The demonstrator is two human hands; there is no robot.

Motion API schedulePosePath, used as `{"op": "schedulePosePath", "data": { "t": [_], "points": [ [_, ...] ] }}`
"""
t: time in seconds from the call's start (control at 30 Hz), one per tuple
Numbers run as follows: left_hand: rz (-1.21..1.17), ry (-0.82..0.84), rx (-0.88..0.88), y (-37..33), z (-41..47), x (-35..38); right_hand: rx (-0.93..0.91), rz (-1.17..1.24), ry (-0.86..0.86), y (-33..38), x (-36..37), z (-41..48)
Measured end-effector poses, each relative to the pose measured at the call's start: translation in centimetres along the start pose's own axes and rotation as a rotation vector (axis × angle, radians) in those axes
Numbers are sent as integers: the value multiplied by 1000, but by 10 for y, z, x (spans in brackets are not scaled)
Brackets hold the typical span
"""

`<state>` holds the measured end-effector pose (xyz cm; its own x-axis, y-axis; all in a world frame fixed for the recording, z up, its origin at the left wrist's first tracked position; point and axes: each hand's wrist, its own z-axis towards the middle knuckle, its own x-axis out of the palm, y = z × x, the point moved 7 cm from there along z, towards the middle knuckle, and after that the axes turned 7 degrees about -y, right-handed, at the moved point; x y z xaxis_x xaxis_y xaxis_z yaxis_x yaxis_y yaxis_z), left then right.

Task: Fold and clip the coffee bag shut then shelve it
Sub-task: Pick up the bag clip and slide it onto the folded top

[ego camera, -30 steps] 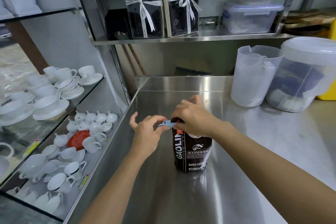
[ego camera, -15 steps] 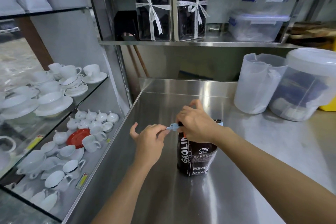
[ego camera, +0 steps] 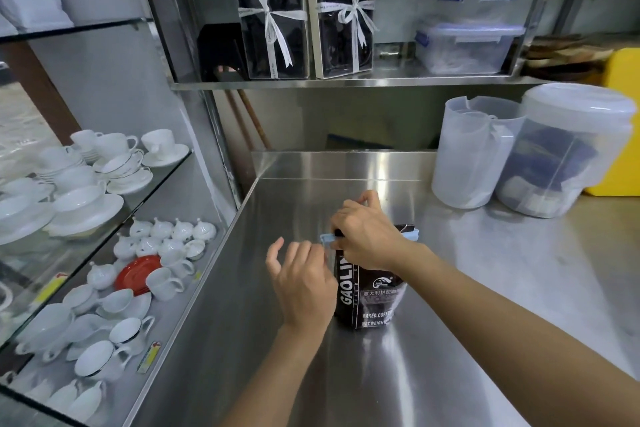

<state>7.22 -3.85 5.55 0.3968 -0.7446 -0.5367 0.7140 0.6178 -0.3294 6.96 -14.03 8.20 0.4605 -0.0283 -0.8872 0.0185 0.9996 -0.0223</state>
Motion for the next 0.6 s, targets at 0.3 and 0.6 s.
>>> {"op": "schedulePosePath", "data": {
  "t": [0.3, 0.6],
  "points": [
    [-272, 104, -145, 19, -4, 21, 97, 34, -18, -15, -15, -8],
    [-676, 250, -465, 33, -2, 35, 323, 172, 20, -51, -27, -38]
  ]
}}
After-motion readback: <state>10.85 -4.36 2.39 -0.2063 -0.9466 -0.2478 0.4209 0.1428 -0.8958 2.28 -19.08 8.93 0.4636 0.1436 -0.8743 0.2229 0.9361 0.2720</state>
